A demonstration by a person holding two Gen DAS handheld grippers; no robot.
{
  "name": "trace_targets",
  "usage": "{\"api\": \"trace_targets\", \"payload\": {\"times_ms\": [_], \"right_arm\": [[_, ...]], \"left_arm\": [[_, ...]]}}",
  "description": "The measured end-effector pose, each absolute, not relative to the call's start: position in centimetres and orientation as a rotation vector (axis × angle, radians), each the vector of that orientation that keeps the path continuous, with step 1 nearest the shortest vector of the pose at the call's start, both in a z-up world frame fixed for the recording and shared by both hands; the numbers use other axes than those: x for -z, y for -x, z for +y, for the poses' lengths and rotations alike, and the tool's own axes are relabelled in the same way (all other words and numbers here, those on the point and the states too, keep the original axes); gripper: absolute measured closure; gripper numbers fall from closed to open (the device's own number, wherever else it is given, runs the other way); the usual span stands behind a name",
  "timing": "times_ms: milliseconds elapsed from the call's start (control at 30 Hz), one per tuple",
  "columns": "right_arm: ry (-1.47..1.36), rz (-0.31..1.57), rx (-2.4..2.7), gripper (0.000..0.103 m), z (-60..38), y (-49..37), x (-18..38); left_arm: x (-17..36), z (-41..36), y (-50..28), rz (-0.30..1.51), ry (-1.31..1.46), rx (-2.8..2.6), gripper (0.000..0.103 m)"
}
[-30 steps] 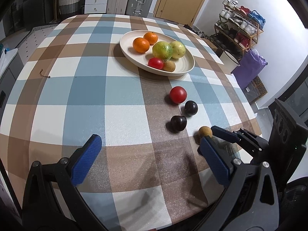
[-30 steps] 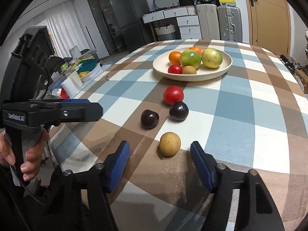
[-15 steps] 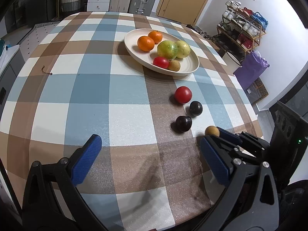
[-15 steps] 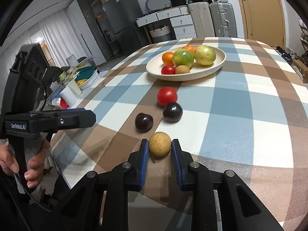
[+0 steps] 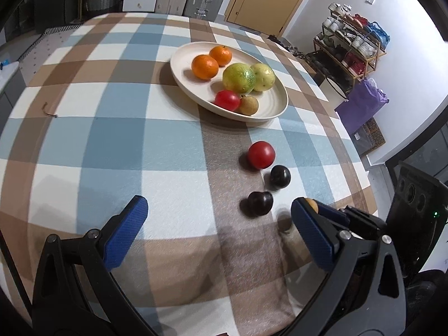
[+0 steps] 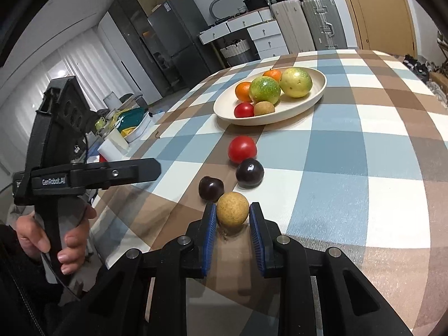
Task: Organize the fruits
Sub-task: 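Close the left tool on the second red tomato while the right tool holds the kiwi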
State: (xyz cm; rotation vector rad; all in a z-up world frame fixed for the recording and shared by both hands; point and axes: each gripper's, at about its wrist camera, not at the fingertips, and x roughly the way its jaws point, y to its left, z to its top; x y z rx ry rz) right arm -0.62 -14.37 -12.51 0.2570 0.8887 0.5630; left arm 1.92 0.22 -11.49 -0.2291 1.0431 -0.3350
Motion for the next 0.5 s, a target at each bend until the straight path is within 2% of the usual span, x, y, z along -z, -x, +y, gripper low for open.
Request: {"api": "trace_targets", "payload": {"times_ms": [500], "right_arm": [[-0.302, 0.888, -0.582, 0.079, -16.0, -1.5, 11.7]], "left_arm": [[12.2, -2.4, -5.9, 1.096, 0.235, 0.374, 0.002]]}}
